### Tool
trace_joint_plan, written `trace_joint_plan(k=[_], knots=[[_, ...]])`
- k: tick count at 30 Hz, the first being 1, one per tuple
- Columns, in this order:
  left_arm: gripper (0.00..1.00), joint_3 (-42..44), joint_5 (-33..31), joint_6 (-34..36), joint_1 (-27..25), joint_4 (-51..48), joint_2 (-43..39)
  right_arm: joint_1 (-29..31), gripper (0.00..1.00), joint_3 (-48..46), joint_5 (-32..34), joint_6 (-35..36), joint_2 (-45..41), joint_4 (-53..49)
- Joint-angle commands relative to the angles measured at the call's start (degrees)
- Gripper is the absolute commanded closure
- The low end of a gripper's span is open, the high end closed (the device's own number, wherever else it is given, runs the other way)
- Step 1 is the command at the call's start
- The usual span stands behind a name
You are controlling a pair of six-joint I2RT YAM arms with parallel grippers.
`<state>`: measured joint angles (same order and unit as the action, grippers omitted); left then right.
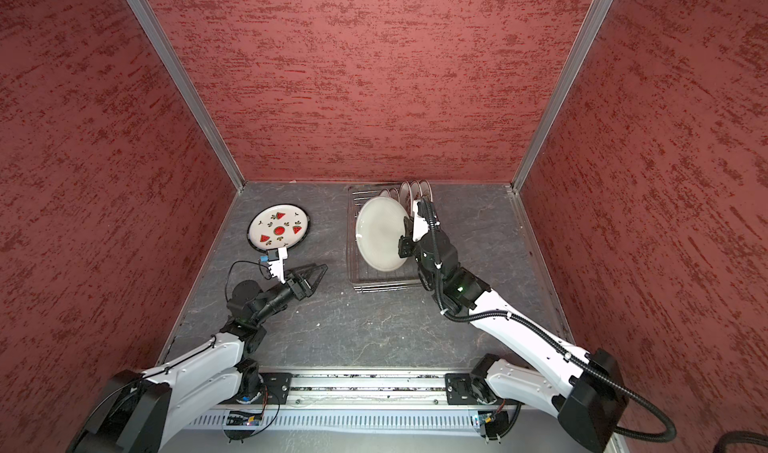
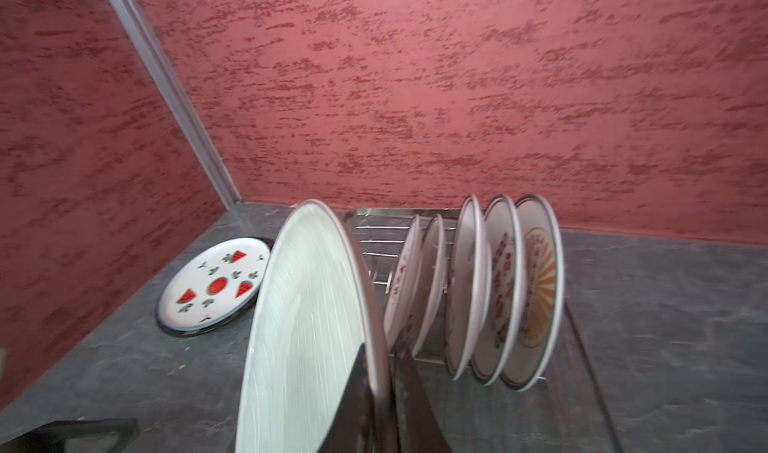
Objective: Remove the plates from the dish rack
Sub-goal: 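Pull the plain white plate toward the left gripper and close left gripper on its rim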
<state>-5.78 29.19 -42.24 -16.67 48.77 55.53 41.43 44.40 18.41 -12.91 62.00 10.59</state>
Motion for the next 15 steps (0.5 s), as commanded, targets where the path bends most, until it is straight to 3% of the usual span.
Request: trace_joint_plan(k=[1, 8, 15], knots=[[0.01, 0.7, 2.8, -2.3, 0.4, 3.3, 0.2, -0.2, 0.98, -0.7, -6.9, -5.9, 0.1, 18.9], [0.01, -1.2, 0.5, -1.7, 1.4, -3.1, 0.3, 0.0, 0.98, -1.1, -14.5, -11.6, 7.8, 26.8], [0.0, 0.5, 0.0, -5.3, 2.3, 2.9, 3.8, 1.0, 0.98, -0.5, -18.3, -14.7, 14.0, 31.0]])
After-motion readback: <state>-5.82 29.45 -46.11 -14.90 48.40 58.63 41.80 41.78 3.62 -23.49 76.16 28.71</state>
